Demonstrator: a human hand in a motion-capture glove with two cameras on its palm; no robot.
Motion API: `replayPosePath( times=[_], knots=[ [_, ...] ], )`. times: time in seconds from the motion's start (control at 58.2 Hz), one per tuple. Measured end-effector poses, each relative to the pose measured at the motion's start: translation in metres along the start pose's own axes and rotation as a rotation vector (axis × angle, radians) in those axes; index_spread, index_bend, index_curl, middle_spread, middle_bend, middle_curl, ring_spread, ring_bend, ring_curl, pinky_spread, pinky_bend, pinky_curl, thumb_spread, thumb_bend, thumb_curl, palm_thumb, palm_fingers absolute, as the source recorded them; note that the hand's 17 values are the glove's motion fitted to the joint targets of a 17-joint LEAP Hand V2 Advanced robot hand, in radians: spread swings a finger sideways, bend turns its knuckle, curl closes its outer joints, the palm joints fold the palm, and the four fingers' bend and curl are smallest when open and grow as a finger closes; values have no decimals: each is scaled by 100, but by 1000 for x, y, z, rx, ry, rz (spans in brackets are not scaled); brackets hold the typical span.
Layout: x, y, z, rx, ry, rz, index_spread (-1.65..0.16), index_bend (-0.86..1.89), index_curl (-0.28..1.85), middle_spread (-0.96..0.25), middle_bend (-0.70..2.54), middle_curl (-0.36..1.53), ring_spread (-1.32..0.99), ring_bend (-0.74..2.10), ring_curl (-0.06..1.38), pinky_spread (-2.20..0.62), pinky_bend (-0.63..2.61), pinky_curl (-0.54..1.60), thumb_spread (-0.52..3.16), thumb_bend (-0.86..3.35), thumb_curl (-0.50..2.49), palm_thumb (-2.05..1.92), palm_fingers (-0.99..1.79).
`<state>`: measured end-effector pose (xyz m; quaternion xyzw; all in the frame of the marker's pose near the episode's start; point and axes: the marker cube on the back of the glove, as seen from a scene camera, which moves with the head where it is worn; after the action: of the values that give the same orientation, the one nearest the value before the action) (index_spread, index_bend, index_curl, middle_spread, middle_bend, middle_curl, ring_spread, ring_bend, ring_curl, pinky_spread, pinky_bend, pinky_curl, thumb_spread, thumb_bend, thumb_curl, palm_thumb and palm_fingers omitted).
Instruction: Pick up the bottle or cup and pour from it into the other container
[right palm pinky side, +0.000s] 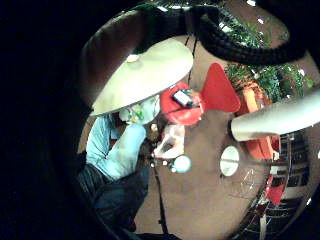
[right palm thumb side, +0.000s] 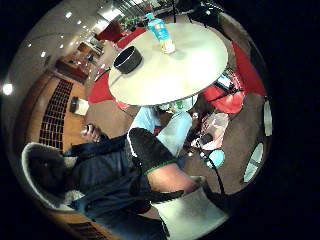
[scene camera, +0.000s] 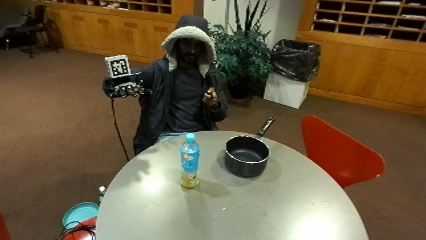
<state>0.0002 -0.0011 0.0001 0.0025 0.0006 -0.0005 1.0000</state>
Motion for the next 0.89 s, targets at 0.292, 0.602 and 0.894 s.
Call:
replayPosePath(
  times=[0.292,0.602,0.894],
  knots=[
    [-9,-11,4,13,10,-21,-45,25,25,-12,27,21,5,16,8,34,41,23,88,2,20,27,39],
    [-36,-33,12,-24,26,-25,-48,18,30,-10,24,27,8,16,10,36,41,28,94,-3,28,26,36],
    [-42,-132,47,146,52,141,-47,15,30,-7,22,30,10,17,12,37,45,32,91,-4,31,23,30]
  ],
)
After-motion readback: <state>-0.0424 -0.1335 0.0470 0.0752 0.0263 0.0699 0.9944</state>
